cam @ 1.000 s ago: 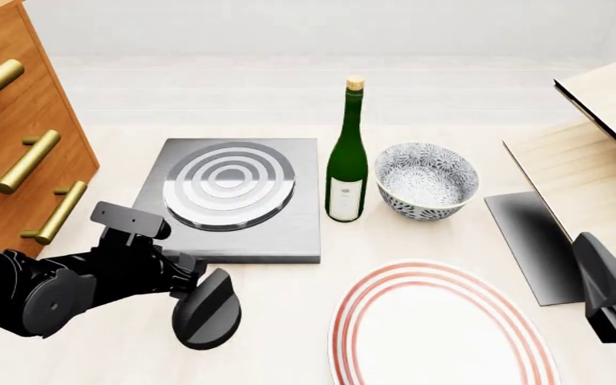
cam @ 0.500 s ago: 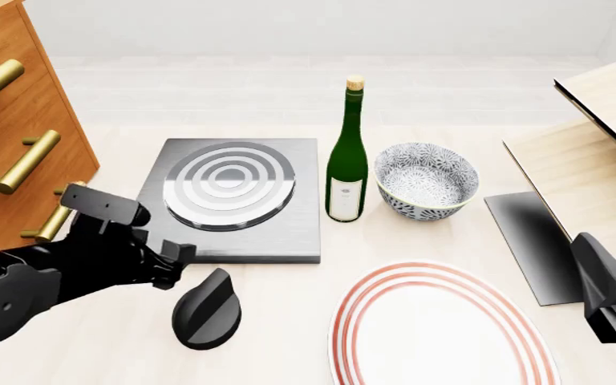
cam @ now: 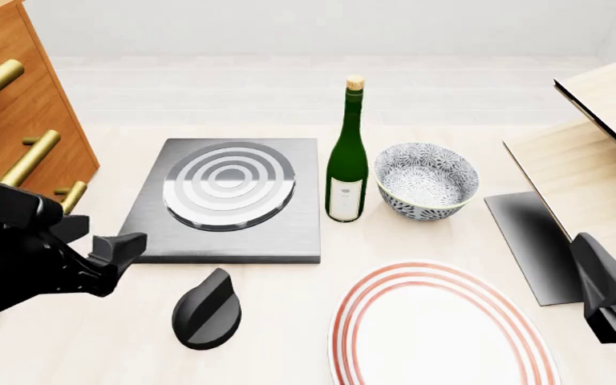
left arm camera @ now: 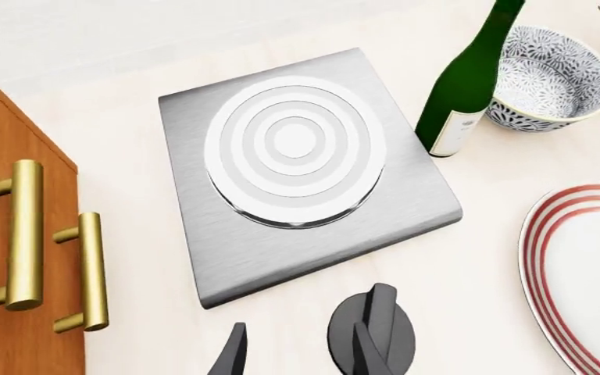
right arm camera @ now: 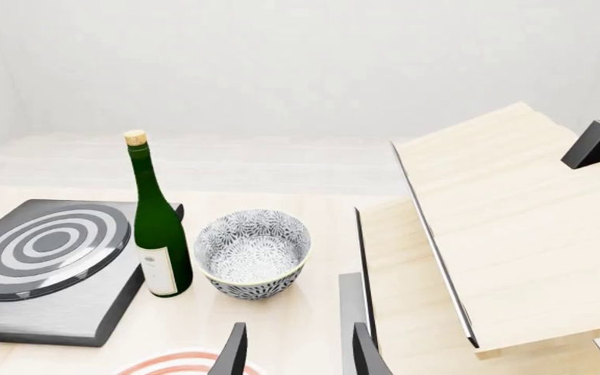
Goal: Turn on the stove.
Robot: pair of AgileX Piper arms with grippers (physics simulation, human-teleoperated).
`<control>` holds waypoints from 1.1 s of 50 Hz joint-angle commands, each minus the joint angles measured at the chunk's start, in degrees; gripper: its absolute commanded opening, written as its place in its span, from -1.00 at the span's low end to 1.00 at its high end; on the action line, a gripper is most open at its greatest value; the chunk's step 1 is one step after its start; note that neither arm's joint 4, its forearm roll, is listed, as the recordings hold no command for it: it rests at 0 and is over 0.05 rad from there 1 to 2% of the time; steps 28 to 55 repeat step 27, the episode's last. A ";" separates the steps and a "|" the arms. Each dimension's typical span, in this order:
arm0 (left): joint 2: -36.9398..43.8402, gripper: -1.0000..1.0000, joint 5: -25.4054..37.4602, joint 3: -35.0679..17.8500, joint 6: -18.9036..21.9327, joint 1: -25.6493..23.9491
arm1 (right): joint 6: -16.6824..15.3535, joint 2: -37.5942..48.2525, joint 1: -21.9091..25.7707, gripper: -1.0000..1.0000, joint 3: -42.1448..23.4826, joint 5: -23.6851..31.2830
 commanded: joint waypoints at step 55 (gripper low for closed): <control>-16.58 1.00 2.37 4.99 2.02 7.30 | -0.53 0.13 0.08 1.00 0.00 -0.07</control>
